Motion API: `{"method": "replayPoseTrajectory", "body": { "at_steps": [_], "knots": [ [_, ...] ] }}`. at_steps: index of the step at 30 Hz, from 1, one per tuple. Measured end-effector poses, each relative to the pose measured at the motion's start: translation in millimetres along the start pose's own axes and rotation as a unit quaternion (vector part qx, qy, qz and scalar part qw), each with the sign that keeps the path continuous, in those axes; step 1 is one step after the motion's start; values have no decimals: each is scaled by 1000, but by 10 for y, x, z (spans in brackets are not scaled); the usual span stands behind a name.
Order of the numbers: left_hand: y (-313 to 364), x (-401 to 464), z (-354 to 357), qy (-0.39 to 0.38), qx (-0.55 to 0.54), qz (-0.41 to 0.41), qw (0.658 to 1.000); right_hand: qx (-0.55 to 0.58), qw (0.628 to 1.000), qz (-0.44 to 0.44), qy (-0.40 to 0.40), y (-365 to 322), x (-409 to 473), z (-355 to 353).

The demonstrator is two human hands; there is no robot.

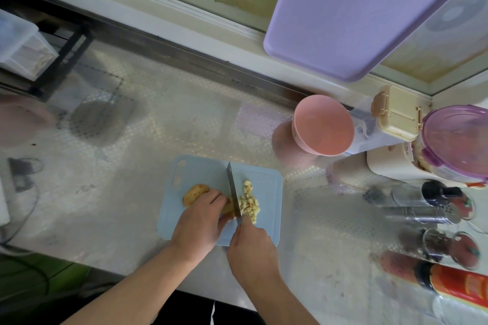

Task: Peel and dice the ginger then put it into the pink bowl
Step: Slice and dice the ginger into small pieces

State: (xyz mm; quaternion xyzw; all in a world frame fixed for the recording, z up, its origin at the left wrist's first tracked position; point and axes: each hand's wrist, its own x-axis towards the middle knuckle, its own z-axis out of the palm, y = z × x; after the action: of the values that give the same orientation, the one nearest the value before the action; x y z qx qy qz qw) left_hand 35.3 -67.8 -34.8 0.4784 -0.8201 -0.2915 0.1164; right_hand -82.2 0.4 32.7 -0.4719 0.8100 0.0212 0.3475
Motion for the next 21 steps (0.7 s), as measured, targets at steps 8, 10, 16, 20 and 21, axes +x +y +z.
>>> {"method": "replayPoseTrajectory", "body": {
  "at_steps": [8,10,16,20,21],
  "knots": [
    [-31,-53,-3,-1,-16,-1,1000,39,999,-12,27,62,3,35],
    [-48,-84,-3,4,-10,0,1000,41,998,-24,38,101,-38,32],
    [-49,-90,-9,18,-13,10,1000,44,998,-17,34,116,-163,-3],
    [-52,-80,-22,16,-19,15,1000,41,999,-14,18,96,-172,4],
    [-50,-81,-25,16,-19,15,1000,39,999,-13,17,92,-167,4]
  ]
}}
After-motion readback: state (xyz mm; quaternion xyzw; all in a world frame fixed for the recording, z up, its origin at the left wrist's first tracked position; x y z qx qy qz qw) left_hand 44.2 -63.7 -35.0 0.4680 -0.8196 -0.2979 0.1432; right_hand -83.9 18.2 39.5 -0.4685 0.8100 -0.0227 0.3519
